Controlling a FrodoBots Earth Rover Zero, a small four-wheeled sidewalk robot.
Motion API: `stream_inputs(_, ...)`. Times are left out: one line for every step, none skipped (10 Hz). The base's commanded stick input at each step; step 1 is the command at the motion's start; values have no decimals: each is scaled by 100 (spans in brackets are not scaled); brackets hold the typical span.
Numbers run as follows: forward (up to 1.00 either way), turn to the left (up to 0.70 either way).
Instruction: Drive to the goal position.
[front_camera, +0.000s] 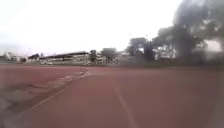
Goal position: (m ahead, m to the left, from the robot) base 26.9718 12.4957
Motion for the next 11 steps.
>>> stream_inputs(70, 2)
stream_inputs(70, 2)
stream_inputs(70, 2)
stream_inputs(70, 2)
stream_inputs(70, 2)
stream_inputs(70, 2)
stream_inputs(70, 2)
stream_inputs(70, 2)
stream_inputs(70, 2)
stream_inputs(70, 2)
stream_inputs(70, 2)
